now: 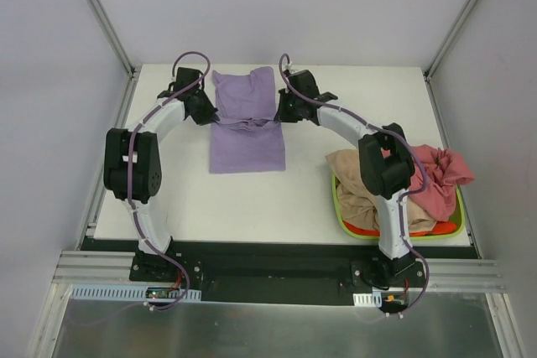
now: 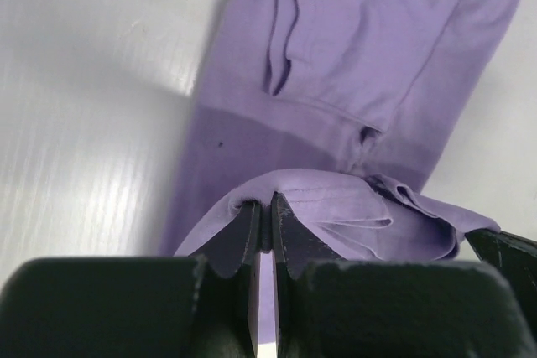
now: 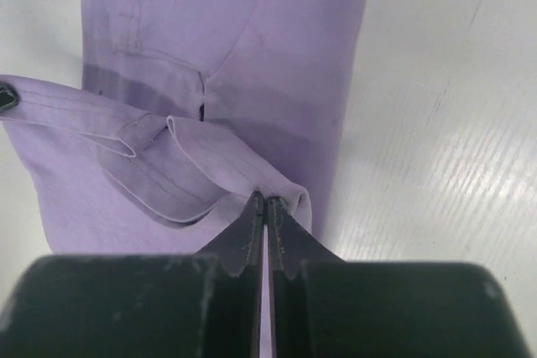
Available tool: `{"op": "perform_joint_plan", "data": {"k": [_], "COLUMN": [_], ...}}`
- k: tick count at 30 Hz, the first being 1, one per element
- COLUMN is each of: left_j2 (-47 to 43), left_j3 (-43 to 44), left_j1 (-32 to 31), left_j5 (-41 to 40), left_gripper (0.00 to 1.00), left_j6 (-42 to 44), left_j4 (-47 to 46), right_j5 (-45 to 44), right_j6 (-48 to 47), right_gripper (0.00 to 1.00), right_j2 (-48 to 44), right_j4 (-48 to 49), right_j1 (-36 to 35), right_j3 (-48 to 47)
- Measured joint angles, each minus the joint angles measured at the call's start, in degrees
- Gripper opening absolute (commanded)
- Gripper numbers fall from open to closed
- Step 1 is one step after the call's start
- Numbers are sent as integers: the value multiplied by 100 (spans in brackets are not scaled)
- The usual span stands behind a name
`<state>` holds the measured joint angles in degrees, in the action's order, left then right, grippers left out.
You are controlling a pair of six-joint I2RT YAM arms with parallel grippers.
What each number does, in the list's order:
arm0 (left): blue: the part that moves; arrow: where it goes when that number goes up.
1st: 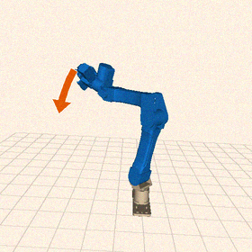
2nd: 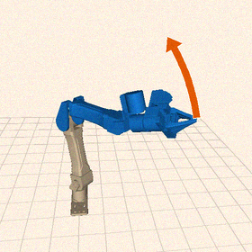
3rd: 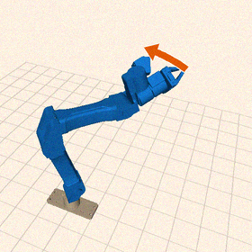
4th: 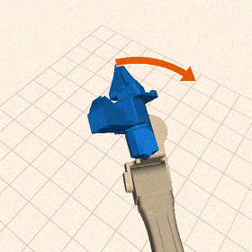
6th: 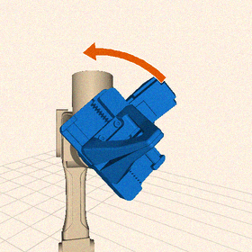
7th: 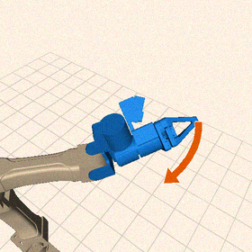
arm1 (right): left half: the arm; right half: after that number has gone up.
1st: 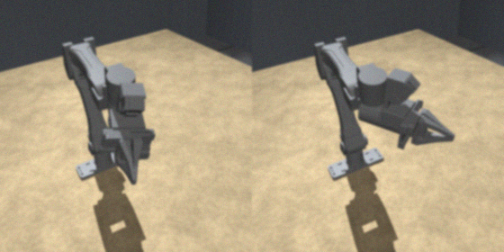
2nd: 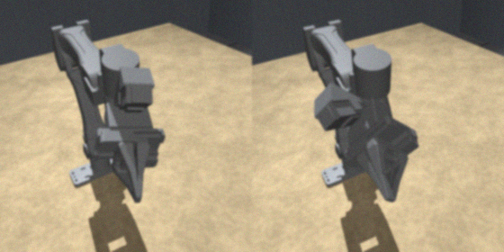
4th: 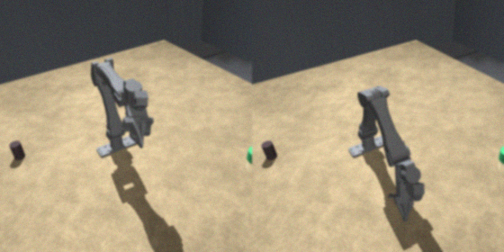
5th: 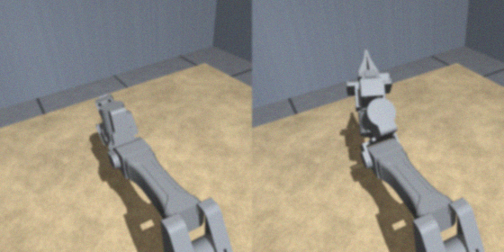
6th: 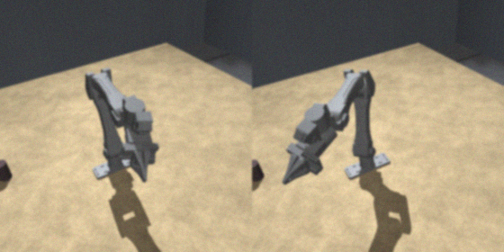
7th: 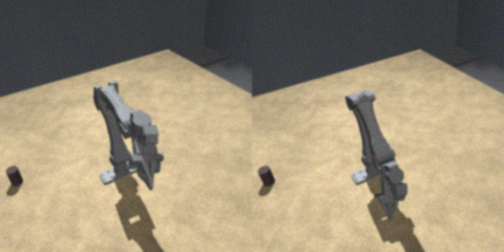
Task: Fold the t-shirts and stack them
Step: Fold the folded rectangular tshirt in 1/3 of the way
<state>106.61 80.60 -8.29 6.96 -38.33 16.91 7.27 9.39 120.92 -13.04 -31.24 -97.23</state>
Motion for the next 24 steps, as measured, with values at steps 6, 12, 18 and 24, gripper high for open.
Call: {"op": "perform_joint_plan", "data": {"k": [6,12,18,24], "left_j2": [577,887,831,-505], "left_j3": [267,507,527,-356], "left_j1": [142,225,293,315], "left_j5": [334,647,903,903], "left_gripper": [15,59,99,99], "left_j6": [136,208,308,328], "left_j4": [2,0,0,-39], "right_j5": [229,330,389,221], "right_j6": [-70,-144,-262,-365], "right_gripper": [4,42,88,96], "right_j2": [468,769,789,219], "right_j4": [68,74,-9,-122], "right_j1": [122,195,240,247], "right_j3": [-297,-479,-673,-208]}}
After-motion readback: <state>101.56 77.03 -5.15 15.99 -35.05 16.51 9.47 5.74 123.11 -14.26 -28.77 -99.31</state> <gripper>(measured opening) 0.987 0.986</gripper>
